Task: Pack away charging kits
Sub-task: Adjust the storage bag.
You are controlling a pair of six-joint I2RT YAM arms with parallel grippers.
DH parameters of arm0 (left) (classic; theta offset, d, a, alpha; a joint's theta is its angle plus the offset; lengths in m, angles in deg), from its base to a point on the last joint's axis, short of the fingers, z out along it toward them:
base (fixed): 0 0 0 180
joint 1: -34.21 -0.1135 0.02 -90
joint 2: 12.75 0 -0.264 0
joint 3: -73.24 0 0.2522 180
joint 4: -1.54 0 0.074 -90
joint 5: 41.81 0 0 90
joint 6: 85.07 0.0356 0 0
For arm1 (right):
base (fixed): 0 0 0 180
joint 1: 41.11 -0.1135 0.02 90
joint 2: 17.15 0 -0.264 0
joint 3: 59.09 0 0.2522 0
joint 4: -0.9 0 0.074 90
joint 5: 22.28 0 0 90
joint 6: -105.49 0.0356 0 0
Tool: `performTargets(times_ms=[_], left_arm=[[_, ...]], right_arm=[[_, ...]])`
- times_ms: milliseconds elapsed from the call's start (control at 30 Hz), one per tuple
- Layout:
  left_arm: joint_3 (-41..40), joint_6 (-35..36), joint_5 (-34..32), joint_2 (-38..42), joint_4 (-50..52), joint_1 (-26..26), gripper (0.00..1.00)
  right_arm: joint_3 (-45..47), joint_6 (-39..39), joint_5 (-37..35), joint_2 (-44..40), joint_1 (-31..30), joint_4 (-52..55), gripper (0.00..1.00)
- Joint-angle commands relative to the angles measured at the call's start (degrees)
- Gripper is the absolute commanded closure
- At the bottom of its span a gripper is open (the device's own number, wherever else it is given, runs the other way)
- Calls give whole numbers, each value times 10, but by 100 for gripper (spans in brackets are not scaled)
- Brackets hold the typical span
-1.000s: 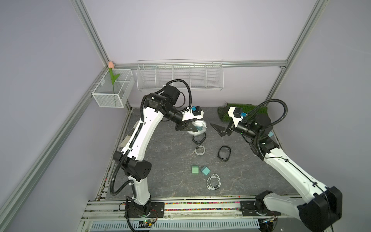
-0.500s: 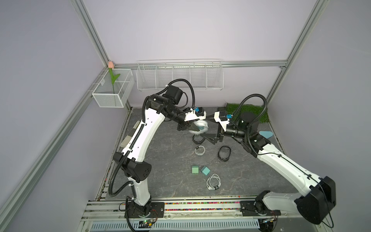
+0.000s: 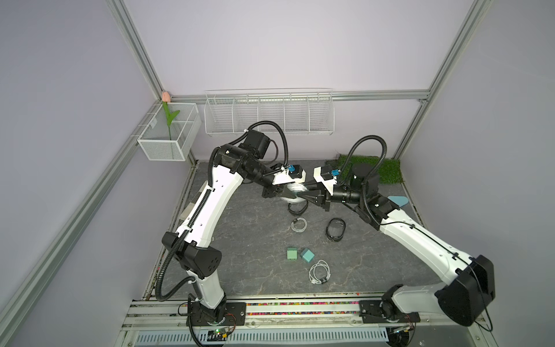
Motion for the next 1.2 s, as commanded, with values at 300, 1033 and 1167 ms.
performTargets(times_ms=[300,1033,1167], left_arm=[[-73,-19,52,57,-95,3,34],[-55,-107,171,40,-151,-54,41],[-62,-108,189,40,-156,-54,39]], right_arm=[[99,189,-49,-25,2,-318,91],[137,217,-64,-4,-3,-474,93],[136,219,-91,8,-8,-496,93]])
